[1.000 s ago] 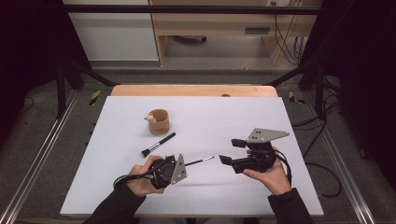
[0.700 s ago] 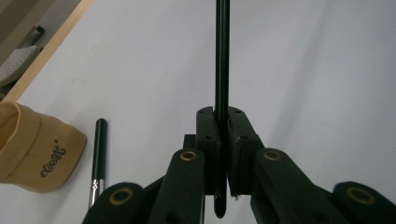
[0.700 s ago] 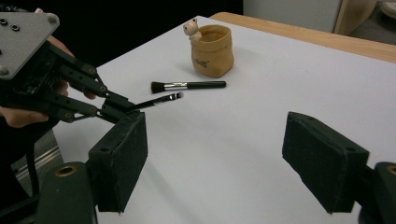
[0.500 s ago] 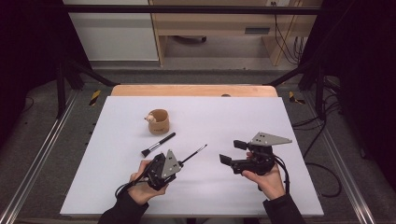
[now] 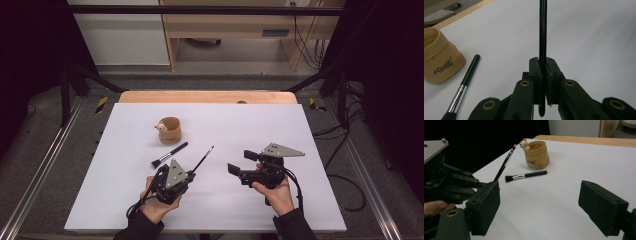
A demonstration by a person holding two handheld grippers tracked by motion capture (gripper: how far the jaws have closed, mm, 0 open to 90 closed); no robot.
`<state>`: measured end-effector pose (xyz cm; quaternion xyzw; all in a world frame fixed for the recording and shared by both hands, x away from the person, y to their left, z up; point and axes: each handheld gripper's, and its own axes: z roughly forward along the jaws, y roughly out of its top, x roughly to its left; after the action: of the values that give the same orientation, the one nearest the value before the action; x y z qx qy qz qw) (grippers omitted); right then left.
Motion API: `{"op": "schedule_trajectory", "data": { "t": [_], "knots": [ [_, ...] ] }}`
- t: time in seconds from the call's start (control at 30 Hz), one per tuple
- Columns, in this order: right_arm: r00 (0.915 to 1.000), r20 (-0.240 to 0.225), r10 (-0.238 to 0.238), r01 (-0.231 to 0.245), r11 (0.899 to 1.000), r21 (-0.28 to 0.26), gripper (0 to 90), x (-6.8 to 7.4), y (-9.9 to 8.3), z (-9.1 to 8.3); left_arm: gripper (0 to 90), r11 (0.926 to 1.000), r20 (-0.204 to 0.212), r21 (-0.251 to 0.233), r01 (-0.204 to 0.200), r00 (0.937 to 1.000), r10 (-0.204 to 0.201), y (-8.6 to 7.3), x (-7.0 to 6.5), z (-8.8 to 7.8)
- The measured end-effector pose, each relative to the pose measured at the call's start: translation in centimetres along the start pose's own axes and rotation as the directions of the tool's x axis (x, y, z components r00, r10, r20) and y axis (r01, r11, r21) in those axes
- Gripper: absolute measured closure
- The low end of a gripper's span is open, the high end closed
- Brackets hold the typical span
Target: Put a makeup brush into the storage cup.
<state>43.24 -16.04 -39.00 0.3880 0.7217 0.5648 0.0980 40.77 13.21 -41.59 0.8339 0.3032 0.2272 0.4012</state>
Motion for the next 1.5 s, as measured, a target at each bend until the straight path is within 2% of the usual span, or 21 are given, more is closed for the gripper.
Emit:
{"op": "schedule_trajectory", "data": {
  "t": [0.13,0.33,0.53,0.67,1.07,1.2,1.27,1.4,1.5],
  "knots": [
    [0.9987,-0.008,0.05,-0.051,0.998,-0.036,18.3,0.4,-0.1,0.8,84.8,0.9991,-0.007,-0.015,0.041,0.9991,-0.041,-0.2,0.1,0.0],
    [0.9964,-0.019,0.083,-0.084,0.995,-0.061,20.3,0.8,-0.4,1.7,84.8,0.9953,-0.024,-0.027,0.093,0.9953,-0.094,-0.4,0.0,0.2],
    [0.9924,-0.04,0.117,-0.12,0.99,-0.076,22.3,1.1,-0.6,2.2,84.7,0.9929,-0.037,-0.032,0.115,0.9926,-0.116,-0.3,-0.6,0.7],
    [0.9861,-0.056,0.156,-0.161,0.983,-0.089,24.7,1.3,-0.8,2.5,84.8,0.9905,-0.035,-0.035,0.133,0.9903,-0.134,-0.1,-1.1,1.1],
    [0.9799,-0.074,0.185,-0.192,0.977,-0.098,29.9,1.7,-1.3,3.4,84.8,0.9886,-0.008,-0.049,0.142,0.9897,-0.143,1.0,-2.4,1.7],
    [0.9776,-0.081,0.194,-0.202,0.973,-0.108,33.1,1.7,-1.3,3.5,84.8,0.9902,-0.002,-0.043,0.133,0.9911,-0.133,1.2,-3.0,2.0],
    [0.9725,-0.092,0.214,-0.223,0.969,-0.109,36.0,1.7,-1.3,3.6,84.8,0.9908,0.001,-0.037,0.13,0.9915,-0.13,1.3,-3.2,2.2],
    [0.9698,-0.091,0.226,-0.236,0.966,-0.11,40.9,1.5,-1.5,3.7,84.8,0.9921,0.009,-0.029,0.122,0.9925,-0.122,1.3,-3.6,2.2],
    [0.9635,-0.099,0.249,-0.259,0.959,-0.112,44.8,1.3,-1.7,3.7,84.8,0.9916,0.012,-0.031,0.126,0.992,-0.126,1.3,-3.8,2.3]
  ]
}}
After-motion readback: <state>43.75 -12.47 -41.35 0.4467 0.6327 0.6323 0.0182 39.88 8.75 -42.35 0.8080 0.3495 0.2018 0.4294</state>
